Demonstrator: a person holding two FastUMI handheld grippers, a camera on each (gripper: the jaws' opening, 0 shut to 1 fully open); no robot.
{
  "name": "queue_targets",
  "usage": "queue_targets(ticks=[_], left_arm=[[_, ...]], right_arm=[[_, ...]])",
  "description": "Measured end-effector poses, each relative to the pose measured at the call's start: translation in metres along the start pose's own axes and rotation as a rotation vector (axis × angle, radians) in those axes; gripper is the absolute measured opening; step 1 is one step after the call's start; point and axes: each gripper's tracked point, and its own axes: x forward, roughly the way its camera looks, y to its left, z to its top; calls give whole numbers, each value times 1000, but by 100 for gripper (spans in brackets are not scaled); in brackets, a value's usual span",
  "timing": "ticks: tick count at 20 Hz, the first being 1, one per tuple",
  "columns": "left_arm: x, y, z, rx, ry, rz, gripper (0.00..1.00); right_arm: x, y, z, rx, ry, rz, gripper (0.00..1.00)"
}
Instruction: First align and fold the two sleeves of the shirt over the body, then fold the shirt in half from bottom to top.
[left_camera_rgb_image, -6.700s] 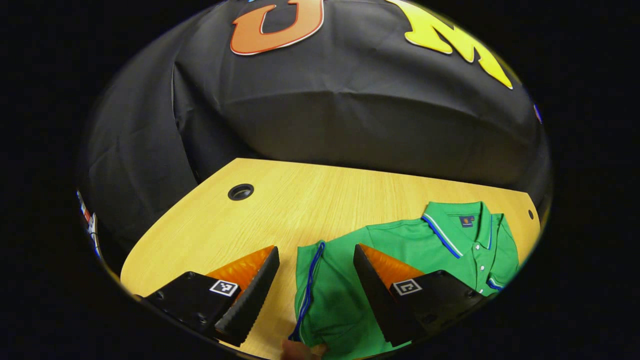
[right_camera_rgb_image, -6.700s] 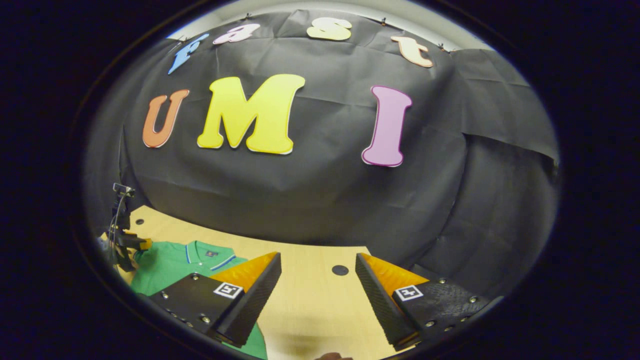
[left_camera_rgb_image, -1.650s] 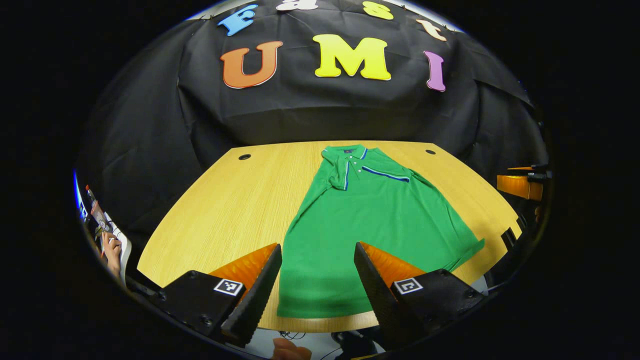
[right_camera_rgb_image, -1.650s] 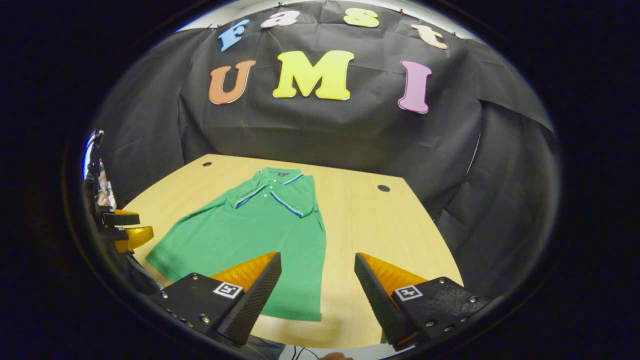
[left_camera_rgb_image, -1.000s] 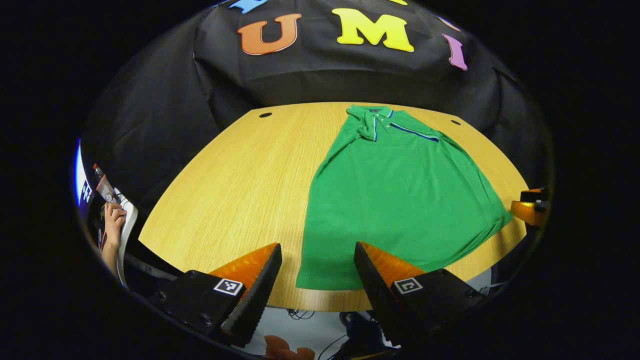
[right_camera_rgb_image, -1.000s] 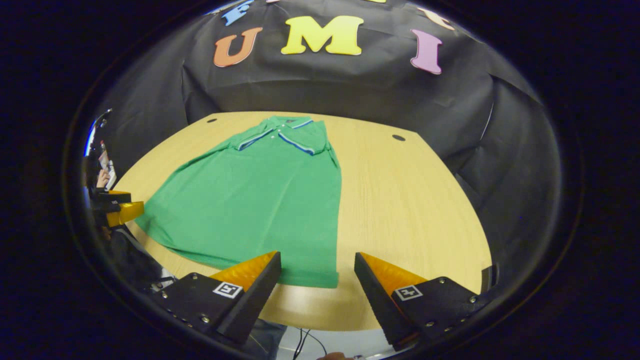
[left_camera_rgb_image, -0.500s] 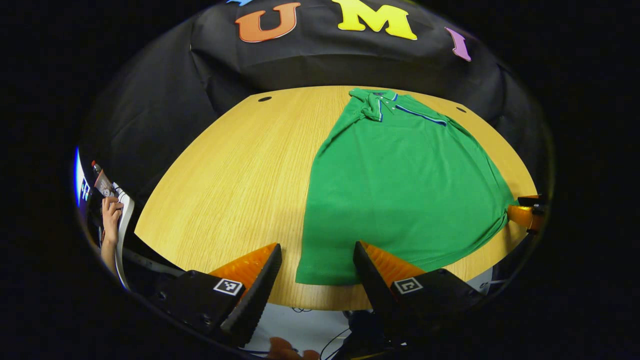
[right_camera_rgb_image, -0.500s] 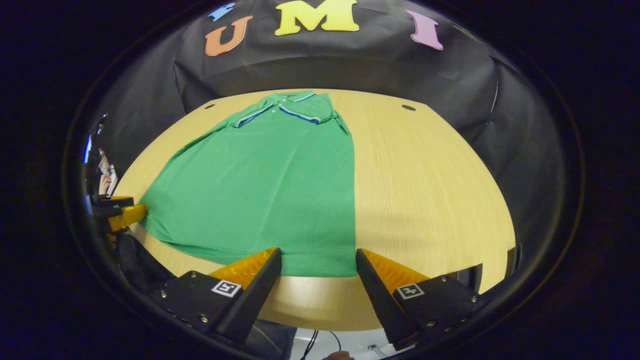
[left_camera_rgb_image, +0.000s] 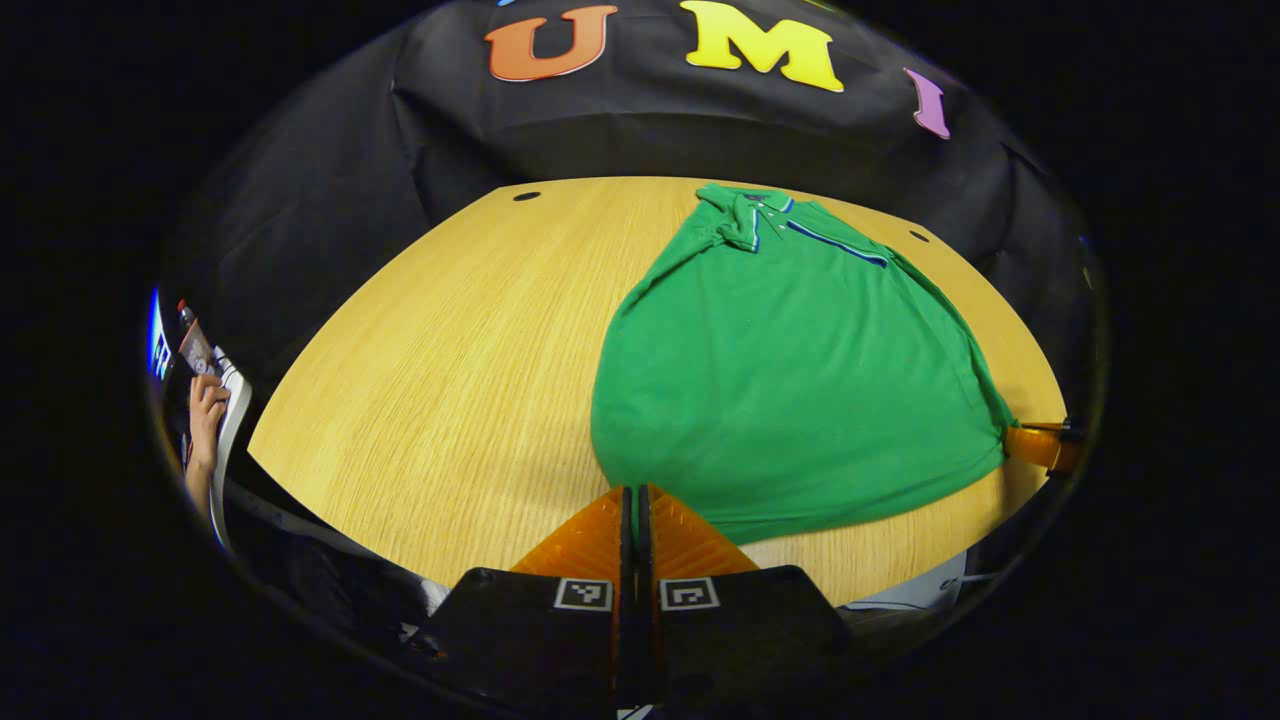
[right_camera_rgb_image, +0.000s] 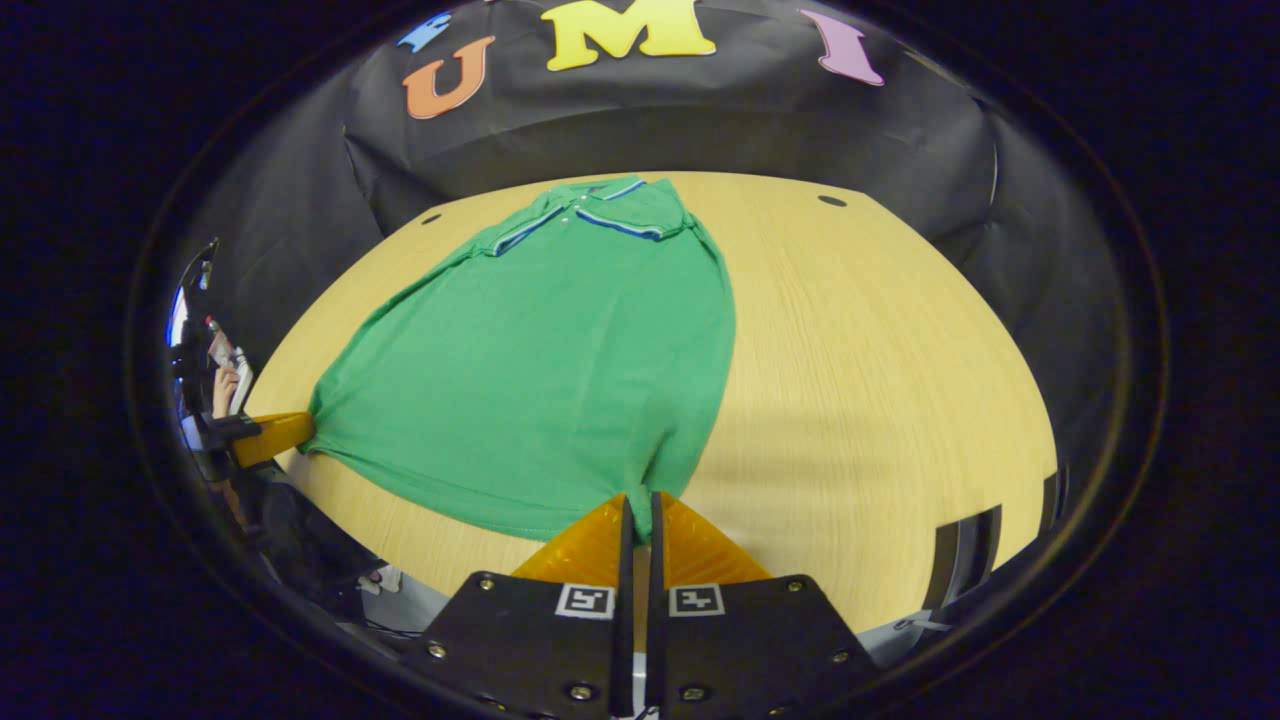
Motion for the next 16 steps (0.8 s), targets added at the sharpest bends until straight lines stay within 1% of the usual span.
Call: queue_targets(ticks=[1,2,5,10,13,14,16], left_arm=[[1,0,0,-14,7,-3,4],[1,-2,1,-31,17,-14,3],[2,-3,2,-40,47,-45,3],[0,-10,8,-69,75,-92,3],[-2,-12,25,-113,68,-117,3],[-3,-11,31,-124,63,-121,3],[-4,-10,47,-128,50,-126,3]], right_arm=[[0,2,0,-1,8,4,2],[0,3,2,9,15,11,4],[1,2,6,50,18,23,2],[-4,3,20,51,0,14,1],[-8,2,37,69,-14,12,2],[-9,2,43,71,-19,11,1],[-11,4,57,79,-34,18,1]])
